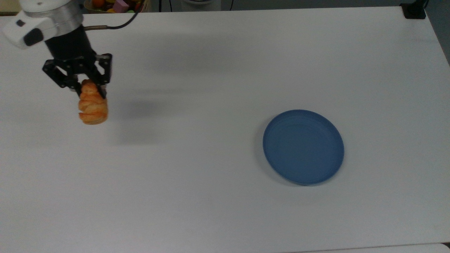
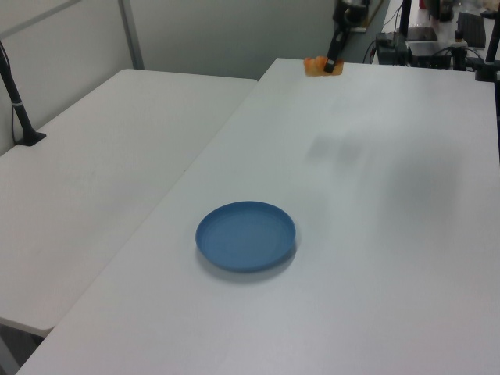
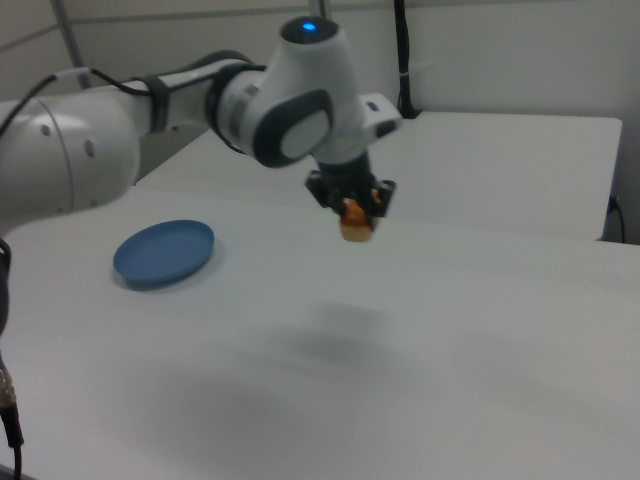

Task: Put the bread on the table
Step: 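Lift the bread roll off the plate and carry it away from the plate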

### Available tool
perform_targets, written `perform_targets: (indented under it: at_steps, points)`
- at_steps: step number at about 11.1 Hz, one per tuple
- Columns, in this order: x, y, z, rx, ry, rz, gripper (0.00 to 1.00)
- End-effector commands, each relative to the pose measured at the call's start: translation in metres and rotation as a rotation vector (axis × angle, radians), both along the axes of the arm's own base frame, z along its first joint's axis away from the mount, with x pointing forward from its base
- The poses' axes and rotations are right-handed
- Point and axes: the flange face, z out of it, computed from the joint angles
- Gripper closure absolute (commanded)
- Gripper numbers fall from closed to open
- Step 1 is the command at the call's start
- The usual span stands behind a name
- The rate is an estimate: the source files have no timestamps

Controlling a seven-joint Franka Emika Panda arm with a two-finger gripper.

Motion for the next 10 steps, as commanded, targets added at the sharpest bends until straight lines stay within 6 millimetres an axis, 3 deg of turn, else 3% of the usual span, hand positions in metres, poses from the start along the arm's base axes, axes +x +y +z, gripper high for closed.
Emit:
perform_targets:
  at_steps: [1,3,5,10]
  points:
    - [0.018,-0.063,-0.040,-0.023,-0.098,-0.038,0.54]
    - [0.036,-0.094,-0.080,-0.053,-0.150,-0.087,0.50]
    - [0.050,-0.112,-0.110,-0.062,-0.169,-0.106,0.49]
    - [0.058,-0.131,-0.187,-0.103,-0.215,-0.153,0.49]
